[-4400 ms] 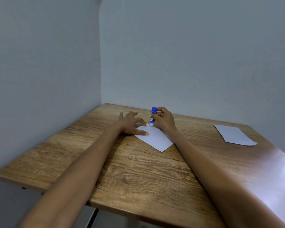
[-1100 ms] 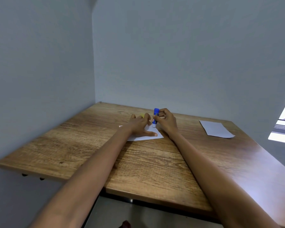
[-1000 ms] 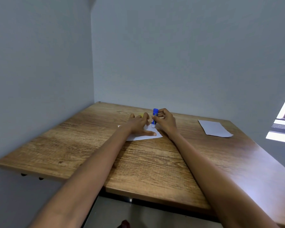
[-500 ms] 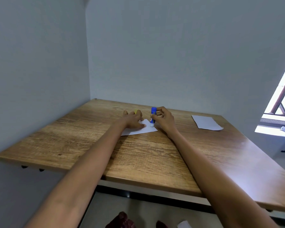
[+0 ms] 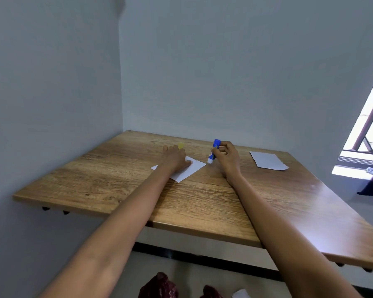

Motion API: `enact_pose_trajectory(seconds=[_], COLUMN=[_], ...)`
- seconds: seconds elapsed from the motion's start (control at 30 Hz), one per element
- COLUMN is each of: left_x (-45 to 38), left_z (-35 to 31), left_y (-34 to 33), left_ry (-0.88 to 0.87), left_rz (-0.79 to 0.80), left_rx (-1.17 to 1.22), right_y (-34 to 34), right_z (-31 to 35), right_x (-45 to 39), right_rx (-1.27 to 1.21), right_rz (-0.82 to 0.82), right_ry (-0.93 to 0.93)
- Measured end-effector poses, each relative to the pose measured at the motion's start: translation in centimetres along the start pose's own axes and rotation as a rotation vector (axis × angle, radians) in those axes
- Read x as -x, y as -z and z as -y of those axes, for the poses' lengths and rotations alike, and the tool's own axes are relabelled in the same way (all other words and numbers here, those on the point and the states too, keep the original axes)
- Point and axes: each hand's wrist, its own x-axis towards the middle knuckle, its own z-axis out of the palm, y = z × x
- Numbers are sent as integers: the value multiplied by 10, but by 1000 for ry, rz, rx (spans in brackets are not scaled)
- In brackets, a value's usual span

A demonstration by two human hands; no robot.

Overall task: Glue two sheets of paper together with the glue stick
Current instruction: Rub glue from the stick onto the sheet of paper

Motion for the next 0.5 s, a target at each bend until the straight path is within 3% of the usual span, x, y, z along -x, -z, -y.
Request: enact_pose_trajectory(seconds=[0.17,0.27,0.33,0.4,0.47,0.5], left_x=[7,8,8,10,11,9], left_z=[-5,3,10,17,20,20], left_y=[9,18,29,41,50,51], left_ry=[69,-6,-194,-349,-375,-353], left_rz=[-143,-223,-22,391,655,692], left_rx=[154,180,346,519,460,410], right_y=[2,1,0,0,-1,-1], right_z=[0,1,1,0,-1,-1], right_x=[-2,-3,-4,-6,-10,-11], right_rx=[-1,12,8,-3,-18,-19], right_rz=[-47,-52,-58,-61,-62,-62], right_ry=[-31,-32,-30,-33,-38,-38])
